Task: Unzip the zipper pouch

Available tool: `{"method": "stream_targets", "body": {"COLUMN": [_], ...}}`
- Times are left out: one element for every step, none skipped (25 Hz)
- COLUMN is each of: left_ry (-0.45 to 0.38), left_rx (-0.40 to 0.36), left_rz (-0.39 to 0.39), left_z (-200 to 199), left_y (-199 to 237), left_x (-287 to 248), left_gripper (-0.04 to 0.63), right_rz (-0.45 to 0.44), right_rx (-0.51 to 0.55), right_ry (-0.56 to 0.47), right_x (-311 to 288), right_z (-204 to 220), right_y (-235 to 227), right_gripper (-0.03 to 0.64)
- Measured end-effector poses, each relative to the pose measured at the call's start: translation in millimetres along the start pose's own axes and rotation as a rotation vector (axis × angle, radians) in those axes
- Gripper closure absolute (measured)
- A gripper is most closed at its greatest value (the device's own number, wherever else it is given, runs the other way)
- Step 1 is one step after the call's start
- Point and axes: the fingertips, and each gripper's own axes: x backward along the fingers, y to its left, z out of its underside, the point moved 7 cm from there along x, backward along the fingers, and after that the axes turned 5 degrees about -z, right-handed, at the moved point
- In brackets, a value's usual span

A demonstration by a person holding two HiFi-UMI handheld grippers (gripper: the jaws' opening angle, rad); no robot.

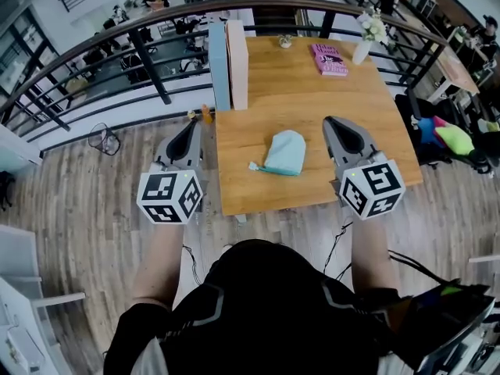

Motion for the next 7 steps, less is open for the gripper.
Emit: {"method": "stream_targets", "body": {"left_ry": [-0.001,-0.001,-0.001,-0.001,-0.002,-0.003,-0.004], "left_rx": [-0.008,-0.013,-0.014,-0.012,-0.009,-0.006,-0.002], "left_rz": [-0.005,-0.012,-0.019,-0.025,-0.03,-0.033,-0.036], "left_z": [-1.6,-3.1,-4.3,-5.4,-6.5,-7.6,-8.8], "left_y": [-0.1,0.1,0.3,0.4,0.3,0.2,-0.1], "left_x": [-0.8,-1.6,-2.4,-3.0,-3.7,-4.4,-5.1], "left_gripper": [0.566,0.566,0.566,0.566,0.566,0.566,0.566], "right_rz": [0.002,0.003,0.003,0.004,0.004,0.005,0.005], "right_rx": [0.001,0.002,0.002,0.002,0.001,0.0,-0.001], "right_ry": [-0.002,-0.002,-0.002,-0.002,-0.003,-0.005,-0.006], "right_x": [-0.8,-1.6,-2.2,-2.8,-3.3,-3.9,-4.6], "right_z": [-0.5,-0.9,-1.2,-1.5,-1.9,-2.4,-3.0], "right_y": [-2.3,-4.2,-5.8,-7.1,-8.5,-9.9,-11.2], "right_gripper": [0.609,0.608,0.608,0.608,0.608,0.607,0.608]}}
